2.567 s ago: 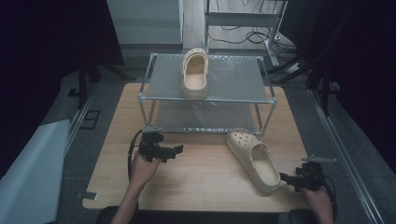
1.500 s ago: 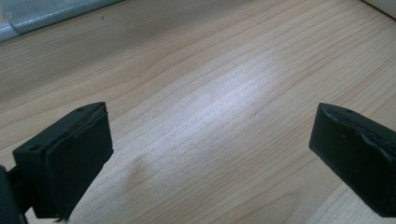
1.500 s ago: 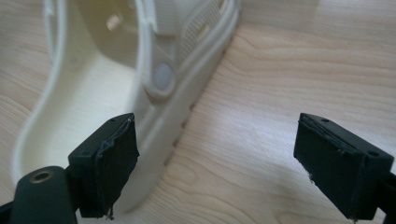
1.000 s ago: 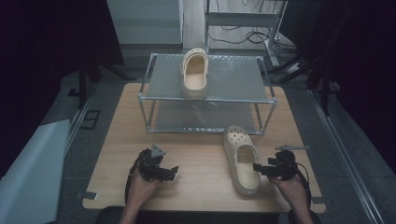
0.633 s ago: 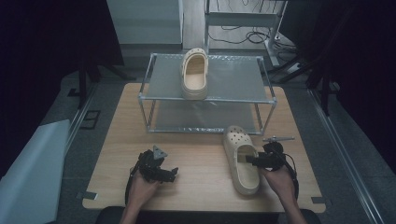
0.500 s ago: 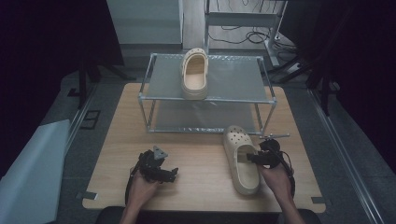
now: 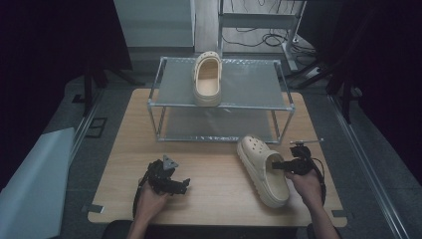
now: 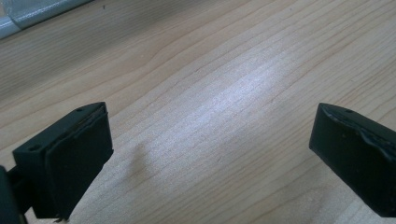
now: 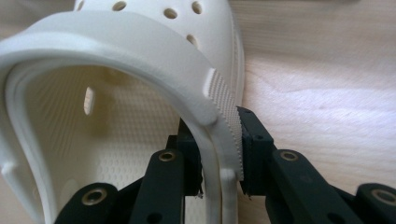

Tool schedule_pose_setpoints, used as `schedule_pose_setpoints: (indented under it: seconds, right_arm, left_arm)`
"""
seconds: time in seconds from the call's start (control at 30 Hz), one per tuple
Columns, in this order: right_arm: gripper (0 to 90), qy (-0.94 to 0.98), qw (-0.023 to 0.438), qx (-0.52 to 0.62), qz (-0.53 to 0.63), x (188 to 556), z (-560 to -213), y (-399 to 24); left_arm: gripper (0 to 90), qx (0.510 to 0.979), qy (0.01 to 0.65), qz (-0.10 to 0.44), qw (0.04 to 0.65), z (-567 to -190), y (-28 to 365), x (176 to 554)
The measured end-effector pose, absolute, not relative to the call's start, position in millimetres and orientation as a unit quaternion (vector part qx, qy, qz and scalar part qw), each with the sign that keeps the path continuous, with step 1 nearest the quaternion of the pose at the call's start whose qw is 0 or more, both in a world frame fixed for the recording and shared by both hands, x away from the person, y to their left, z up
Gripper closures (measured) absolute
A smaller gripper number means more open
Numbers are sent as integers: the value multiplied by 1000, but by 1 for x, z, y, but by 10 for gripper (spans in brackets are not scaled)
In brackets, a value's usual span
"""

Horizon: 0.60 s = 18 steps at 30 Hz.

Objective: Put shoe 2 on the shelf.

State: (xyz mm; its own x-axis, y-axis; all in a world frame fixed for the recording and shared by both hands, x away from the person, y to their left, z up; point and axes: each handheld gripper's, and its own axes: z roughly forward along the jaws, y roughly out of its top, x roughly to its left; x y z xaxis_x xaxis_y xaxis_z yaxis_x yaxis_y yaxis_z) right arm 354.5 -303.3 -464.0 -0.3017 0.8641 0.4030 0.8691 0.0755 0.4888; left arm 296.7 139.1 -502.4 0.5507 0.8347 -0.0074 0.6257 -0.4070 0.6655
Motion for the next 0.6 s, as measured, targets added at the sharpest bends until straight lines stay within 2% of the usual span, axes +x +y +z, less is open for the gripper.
schedule_pose_setpoints:
  seconds: [0.2,0.33,0.6]
  right_arm:
    - [747,-683,91,-610,-390,355,-475,-324]
    - [747,-666,117,-613,-410,351,-476,-329]
    - [749,-653,136,-600,-442,348,-460,-328]
  left_arm:
    - [0,822,444,166,316,-502,140,297]
    - [0,822,444,167,316,-503,141,297]
    - [0,824,440,168,314,-503,140,297]
